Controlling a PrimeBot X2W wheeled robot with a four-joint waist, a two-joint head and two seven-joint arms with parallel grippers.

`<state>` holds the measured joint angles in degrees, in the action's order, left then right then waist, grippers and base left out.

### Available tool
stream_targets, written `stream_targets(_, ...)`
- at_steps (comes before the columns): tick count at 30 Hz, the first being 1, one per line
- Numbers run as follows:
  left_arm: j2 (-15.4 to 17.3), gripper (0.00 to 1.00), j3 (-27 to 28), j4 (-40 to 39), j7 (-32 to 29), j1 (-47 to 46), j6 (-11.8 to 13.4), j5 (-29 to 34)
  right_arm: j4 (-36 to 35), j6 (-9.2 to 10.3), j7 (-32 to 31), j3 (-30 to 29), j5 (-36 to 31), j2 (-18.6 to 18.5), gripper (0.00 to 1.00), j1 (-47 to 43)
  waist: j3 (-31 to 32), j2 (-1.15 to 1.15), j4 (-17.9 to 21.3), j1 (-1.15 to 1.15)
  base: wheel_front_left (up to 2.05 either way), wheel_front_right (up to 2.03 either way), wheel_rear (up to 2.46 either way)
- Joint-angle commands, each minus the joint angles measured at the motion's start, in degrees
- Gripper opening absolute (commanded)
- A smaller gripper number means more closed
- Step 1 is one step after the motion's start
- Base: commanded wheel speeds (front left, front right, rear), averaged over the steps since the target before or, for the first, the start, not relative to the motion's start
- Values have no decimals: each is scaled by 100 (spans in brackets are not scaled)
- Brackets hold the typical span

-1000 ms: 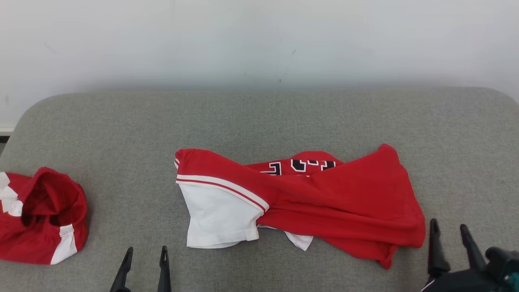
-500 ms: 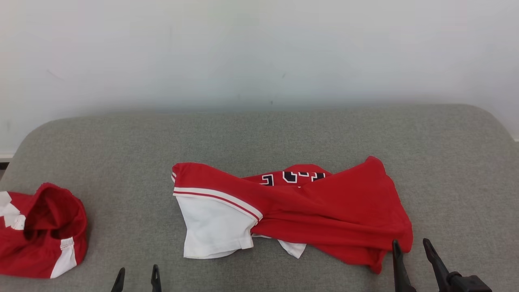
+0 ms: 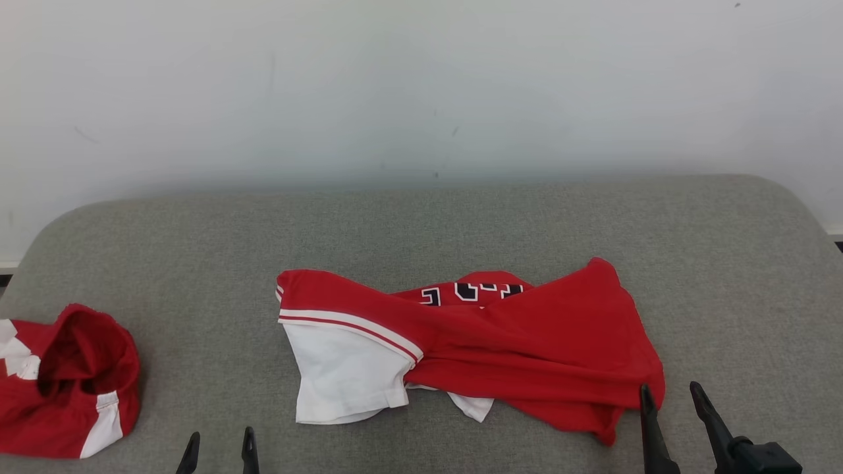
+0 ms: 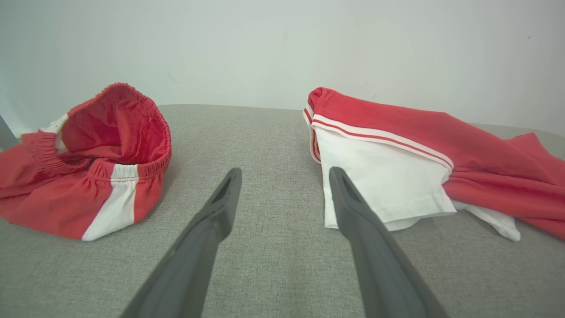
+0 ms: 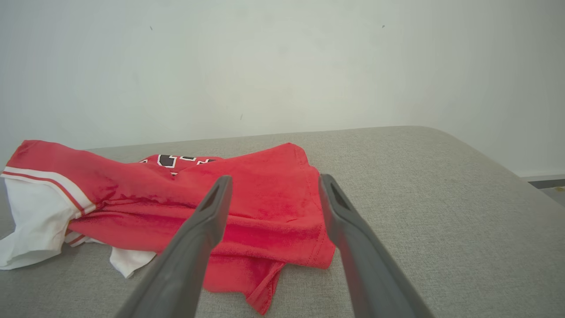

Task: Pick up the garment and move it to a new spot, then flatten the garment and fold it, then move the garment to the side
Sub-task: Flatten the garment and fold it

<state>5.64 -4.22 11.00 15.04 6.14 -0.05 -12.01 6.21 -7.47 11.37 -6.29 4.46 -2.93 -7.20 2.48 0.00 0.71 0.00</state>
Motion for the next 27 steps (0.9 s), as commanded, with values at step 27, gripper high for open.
stream_targets(27, -167, 100, -26, 931, -194, -644, -303, 168, 192, -7, -647, -201, -21, 10, 100, 695, -239, 0, 169, 0, 0, 0, 0)
